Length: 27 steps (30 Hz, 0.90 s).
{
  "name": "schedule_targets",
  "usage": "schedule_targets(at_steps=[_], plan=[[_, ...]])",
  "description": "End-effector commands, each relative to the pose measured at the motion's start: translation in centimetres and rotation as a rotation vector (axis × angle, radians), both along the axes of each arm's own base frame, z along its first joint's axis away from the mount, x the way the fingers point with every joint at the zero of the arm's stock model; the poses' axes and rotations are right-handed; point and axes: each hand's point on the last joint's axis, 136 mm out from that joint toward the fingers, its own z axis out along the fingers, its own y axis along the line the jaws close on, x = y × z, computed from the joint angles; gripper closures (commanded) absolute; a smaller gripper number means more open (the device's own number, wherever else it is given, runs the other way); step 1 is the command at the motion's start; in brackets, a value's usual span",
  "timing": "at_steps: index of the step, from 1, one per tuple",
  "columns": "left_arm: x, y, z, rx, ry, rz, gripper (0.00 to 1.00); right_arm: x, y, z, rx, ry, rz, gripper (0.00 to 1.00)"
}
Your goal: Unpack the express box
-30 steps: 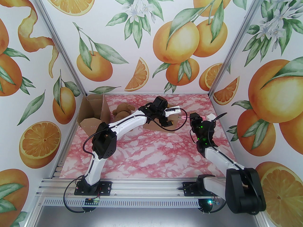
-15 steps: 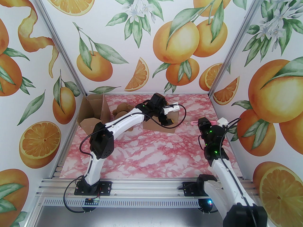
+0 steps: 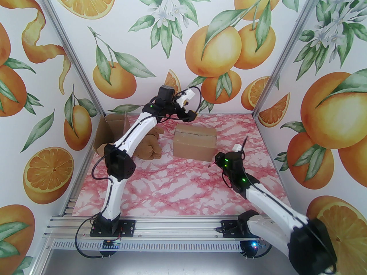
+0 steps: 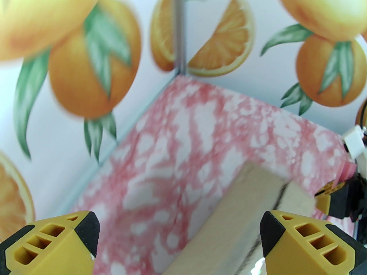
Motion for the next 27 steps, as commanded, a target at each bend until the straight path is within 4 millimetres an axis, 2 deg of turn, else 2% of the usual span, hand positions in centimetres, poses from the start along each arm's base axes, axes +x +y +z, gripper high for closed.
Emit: schedule_targets(at_steps=[1,6,11,15,23,27], plan=[[-1.4,-0.8,-3.3,-0.032,0.180,-0.070,0.04,3.0,1.1,2.9,-0.016,-0.106,-0.013,1.00],[-2.2,-0.9,-4.7,-0.065,0.245,-0.153,0.03,6.1,1.9,3.1,-0.078,-0.102,-0.007,1.00],[-5.0,0.3,-5.3,-0.066,0.335,-0.223,0.05,8.8,1.2,3.0,-0.135,-0.065,-0.022,1.00],[-7.7,1.8,-6.0,-0.057,0.401,-0.226,0.06,11.2,1.6,3.1,-0.138,-0.073,0.010,1.00],[-13.4,4.6,-6.2,-0.039,0.454,-0.182,0.06,18.0,6.7,4.2,-0.147,-0.097,0.168,1.00],[-15.7,4.1,-6.0,-0.052,0.469,-0.183,0.06,20.6,8.8,5.3,-0.160,-0.133,0.252,1.00]])
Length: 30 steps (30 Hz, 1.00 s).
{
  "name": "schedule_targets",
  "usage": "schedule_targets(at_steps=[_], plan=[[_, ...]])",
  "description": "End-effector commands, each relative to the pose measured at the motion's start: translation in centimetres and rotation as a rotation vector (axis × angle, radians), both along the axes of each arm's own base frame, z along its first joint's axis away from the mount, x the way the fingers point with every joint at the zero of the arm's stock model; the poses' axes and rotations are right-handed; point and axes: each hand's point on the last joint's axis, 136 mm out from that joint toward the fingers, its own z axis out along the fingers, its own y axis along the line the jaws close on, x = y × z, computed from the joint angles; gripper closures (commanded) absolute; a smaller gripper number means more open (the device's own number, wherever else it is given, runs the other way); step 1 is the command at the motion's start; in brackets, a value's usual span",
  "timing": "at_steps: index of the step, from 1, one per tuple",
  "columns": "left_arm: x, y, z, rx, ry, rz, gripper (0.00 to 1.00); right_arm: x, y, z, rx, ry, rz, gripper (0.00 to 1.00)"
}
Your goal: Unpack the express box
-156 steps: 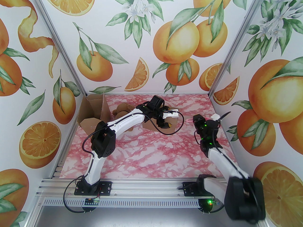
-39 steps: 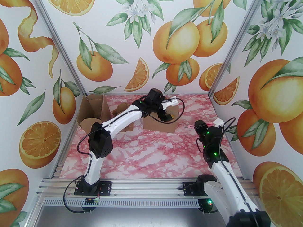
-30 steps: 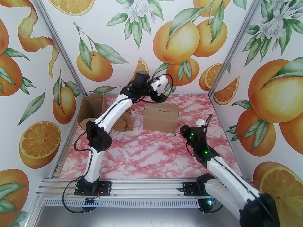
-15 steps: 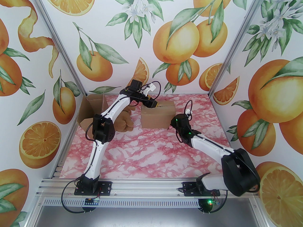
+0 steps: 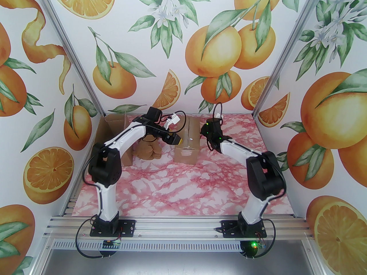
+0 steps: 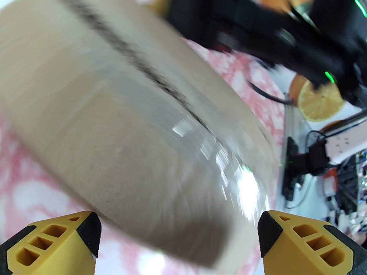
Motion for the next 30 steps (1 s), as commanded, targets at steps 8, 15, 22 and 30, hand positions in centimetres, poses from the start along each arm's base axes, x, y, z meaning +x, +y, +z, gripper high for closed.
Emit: schedule_targets(at_steps=[8,15,22,30], plan=[[-4.2,-6.3,1.5,-0.056,-0.043,-0.122,0.06,3.7,6.0,3.7,0.024,-0.097,0.260,1.00],[-3.1,-5.2,6.0,-0.043,-0.244,-0.125,0.06,2.0,-3.1,8.6,0.038,-0.206,0.048,1.00],[-0.8,-4.8,9.6,0.039,-0.584,-0.197,0.04,-4.0,-10.8,12.7,0.137,-0.330,-0.183,1.00],[4.5,-4.7,10.3,0.180,-0.829,-0.202,0.00,-12.4,-13.4,10.6,0.171,-0.249,-0.298,1.00]])
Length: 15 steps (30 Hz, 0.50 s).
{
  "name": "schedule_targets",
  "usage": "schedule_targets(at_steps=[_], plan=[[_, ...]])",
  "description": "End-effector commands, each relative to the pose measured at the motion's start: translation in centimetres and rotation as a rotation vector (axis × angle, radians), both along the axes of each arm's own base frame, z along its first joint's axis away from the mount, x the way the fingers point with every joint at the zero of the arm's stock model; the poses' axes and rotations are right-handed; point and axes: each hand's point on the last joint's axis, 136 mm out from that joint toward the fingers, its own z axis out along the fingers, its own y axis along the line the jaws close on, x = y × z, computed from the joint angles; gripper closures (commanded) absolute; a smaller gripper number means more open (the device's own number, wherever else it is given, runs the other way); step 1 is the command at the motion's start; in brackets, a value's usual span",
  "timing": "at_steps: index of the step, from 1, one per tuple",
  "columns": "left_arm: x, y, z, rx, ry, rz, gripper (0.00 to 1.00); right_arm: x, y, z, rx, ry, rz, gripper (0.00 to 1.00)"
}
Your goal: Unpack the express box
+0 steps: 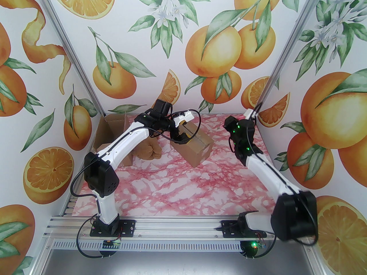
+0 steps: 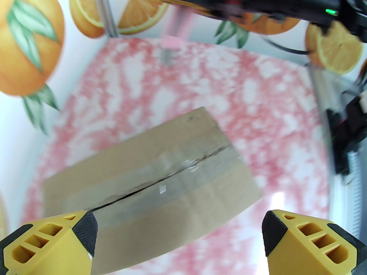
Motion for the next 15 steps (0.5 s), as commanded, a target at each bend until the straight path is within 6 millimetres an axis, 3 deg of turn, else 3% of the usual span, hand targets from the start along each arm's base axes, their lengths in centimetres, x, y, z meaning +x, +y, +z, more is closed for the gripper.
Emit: schedule_targets(at_steps=[1,4,7,10,15], plan=[[3.9,0.5,0.5,0.077,-0.153,0.055,0.00,-3.4,-1.1,-2.1,0.006,0.104,-0.062,1.00],[7.9,2.0,0.1,0.031,-0.102,0.196,0.00,-6.8,-1.6,-3.9,-0.095,0.219,-0.095,1.00],[10.2,4.0,-0.6,-0.101,0.120,0.302,0.00,-8.5,-0.7,-6.2,-0.119,0.295,-0.069,1.00],[11.4,6.0,-3.5,-0.117,0.278,0.404,0.00,-8.1,2.3,-8.6,-0.108,0.328,0.002,1.00],[10.1,6.5,-6.3,-0.113,0.361,0.407,0.00,-5.3,6.5,-10.3,-0.094,0.341,0.097,1.00]])
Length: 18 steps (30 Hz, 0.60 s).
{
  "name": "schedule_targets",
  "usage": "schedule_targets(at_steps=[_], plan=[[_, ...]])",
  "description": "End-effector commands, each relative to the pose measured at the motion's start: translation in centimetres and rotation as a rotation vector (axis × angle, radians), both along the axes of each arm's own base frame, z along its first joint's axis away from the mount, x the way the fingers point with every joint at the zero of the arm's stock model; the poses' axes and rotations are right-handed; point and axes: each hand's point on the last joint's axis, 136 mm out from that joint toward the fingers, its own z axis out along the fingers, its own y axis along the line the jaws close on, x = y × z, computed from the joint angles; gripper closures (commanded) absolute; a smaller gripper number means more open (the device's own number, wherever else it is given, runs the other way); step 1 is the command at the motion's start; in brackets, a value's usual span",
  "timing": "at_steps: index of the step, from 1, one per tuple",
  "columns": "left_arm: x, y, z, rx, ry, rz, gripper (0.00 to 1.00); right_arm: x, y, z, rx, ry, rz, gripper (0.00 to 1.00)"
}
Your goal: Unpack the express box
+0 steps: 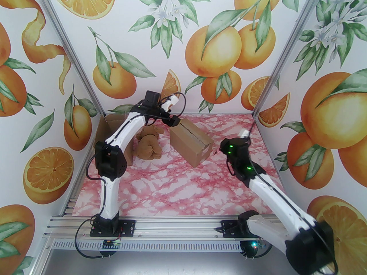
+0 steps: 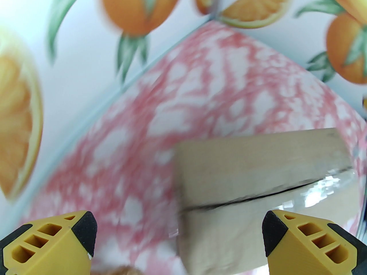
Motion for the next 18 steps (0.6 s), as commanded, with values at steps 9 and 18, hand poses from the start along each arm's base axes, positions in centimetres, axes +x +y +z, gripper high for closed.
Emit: schedule_targets(at_steps=[9,18], plan=[[-5.9,-0.8,-1.2,-0.128,0.134,0.004,0.00,6.4,4.7,0.1,-0.016,-0.038,0.121,1.00],[-7.8,2.8,1.8,0.033,-0.069,0.062,0.00,7.1,1.2,0.2,0.000,-0.062,0.034,1.00]])
